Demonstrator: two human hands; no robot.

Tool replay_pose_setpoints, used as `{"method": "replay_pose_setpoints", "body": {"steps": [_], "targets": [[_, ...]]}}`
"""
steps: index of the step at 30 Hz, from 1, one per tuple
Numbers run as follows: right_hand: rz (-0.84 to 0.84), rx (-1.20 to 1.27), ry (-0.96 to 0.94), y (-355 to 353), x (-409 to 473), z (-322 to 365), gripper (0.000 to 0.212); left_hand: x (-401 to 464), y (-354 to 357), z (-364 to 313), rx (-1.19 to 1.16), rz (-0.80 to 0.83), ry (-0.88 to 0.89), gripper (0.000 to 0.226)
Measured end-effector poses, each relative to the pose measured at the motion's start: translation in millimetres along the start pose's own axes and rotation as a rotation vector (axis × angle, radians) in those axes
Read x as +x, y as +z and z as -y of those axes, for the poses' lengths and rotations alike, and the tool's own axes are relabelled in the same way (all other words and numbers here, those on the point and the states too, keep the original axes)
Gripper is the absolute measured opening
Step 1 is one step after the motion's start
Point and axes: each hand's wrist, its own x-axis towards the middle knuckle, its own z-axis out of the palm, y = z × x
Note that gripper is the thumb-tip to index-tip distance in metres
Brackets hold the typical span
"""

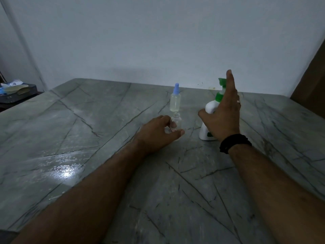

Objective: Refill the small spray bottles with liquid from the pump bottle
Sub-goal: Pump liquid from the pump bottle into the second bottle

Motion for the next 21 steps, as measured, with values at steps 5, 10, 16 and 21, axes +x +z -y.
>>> {"method": "replay_pose_setpoints", "body": {"steps": [5,10,16,21], "targets": [[0.132,0.106,-0.044,-7.7,-4.3,6.8,0.120,0.8,1.1,0.5,0.008,-0.017,0.002,0.046],[0.246,0.102,-0.079,-13.9,-10.1,23.4,0.106,2.6,2.9,0.8,0.023,-0.021,-0.006,0.051],[0.381,0.101,-0.074,-15.6,-14.9,31.5,0.109,-1.6,-0.7,-2.4,-0.058,-0.024,0.043,0.050],[0.481,0.047,-0.117,-14.7,-17.6,33.3,0.096,-4.5,-3.4,-4.3,-0.092,-0.037,0.047,0.038]]}}
